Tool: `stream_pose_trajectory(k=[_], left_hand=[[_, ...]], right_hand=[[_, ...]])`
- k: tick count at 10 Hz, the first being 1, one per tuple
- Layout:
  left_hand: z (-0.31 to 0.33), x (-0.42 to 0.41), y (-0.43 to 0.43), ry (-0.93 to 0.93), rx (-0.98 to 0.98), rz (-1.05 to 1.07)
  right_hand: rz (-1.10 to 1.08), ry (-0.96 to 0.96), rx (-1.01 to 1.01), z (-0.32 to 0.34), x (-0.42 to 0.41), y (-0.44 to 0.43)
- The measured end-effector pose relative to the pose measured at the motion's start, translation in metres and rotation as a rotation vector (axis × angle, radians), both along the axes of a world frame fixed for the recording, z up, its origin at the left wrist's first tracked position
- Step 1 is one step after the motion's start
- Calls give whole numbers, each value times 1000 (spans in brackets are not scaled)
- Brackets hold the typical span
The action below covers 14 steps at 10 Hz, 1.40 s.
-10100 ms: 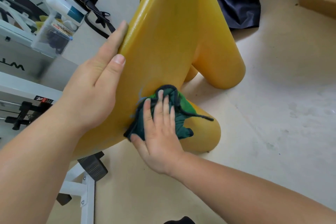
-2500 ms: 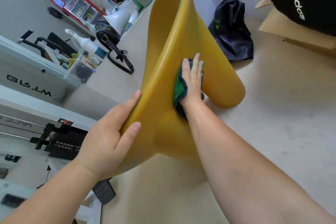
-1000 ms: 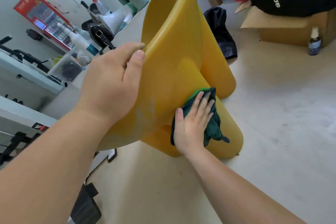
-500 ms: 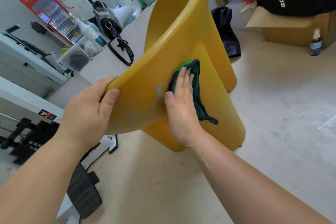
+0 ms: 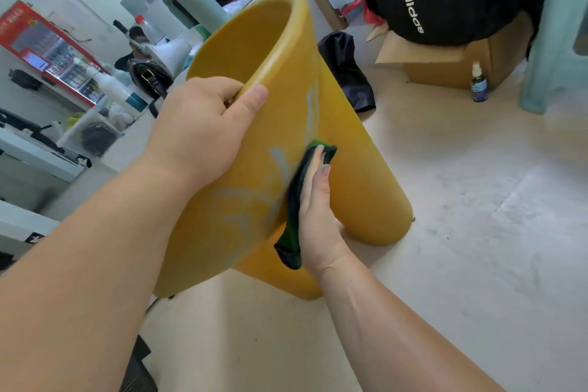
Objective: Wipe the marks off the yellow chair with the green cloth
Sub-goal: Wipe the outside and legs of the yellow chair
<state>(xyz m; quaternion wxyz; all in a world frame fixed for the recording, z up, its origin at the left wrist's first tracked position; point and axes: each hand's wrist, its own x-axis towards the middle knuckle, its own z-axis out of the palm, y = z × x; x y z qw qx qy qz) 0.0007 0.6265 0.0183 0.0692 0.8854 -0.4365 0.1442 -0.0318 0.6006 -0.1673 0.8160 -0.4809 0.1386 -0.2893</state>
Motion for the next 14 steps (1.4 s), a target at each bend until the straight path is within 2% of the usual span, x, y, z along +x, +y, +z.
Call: stream_pose_trajectory(k=[1,2,3,5,6,8,9,11,12,14], left_hand=[[-2,-5,6,134,-61,34],[-2,-10,9,262,-107,52],[-4,-17,3,367,-185,163],[0,-27,-4,466,-275,263],[-1,-20,-2,460,-257,330],[-1,-14,6,427,-221,335],[0,-13,7,449,-197,348],[-1,-23,-1,420,-214,289],[-1,-20,2,433,-233,300],[-2,-25,4,426,-159,205]], right_hand=[[-95,-227,-93,42,4,-24],[-251,-308,-348,74,15,-56],[-369,-205,-354,75,34,-77],[-77,31,205,-8,45,-11],[-60,32,229,2,30,13],[-295,-129,-216,70,14,-35],[-382,-153,-251,64,32,-59],[-109,10,164,-6,39,-5],[-97,11,178,10,27,2],[-308,-141,-216,90,11,-37]])
